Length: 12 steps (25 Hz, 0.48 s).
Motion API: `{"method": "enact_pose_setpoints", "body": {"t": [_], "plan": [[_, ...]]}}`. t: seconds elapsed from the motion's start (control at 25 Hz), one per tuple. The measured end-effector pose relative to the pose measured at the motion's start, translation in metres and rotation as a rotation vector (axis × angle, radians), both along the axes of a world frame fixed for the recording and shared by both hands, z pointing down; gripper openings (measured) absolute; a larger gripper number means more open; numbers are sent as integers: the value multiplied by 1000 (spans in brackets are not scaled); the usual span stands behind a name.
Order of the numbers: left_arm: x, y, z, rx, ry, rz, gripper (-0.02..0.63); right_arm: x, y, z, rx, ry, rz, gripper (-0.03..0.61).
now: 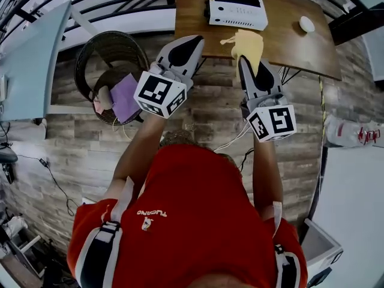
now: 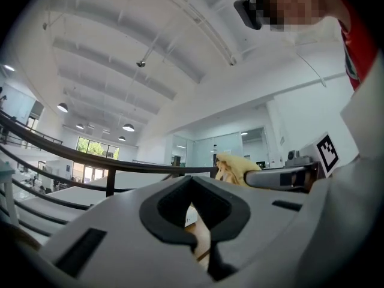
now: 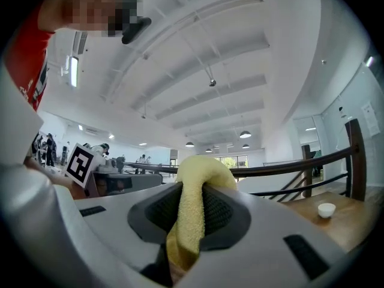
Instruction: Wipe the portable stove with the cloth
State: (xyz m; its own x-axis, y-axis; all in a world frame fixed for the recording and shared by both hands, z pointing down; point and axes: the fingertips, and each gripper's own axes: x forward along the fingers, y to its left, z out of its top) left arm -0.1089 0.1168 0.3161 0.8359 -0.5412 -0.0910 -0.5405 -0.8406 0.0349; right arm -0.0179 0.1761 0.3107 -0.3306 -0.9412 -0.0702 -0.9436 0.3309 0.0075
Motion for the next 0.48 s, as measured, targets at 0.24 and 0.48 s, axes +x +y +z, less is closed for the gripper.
{"method": "enact_pose_setpoints", "body": {"t": [0.24, 0.48], "plan": [[15, -76, 18, -49, -24, 16, 9, 8, -83, 16, -51, 15, 21, 91], [32, -133, 44, -119, -71, -4, 11, 23, -146, 34, -121, 34, 28, 91]]}}
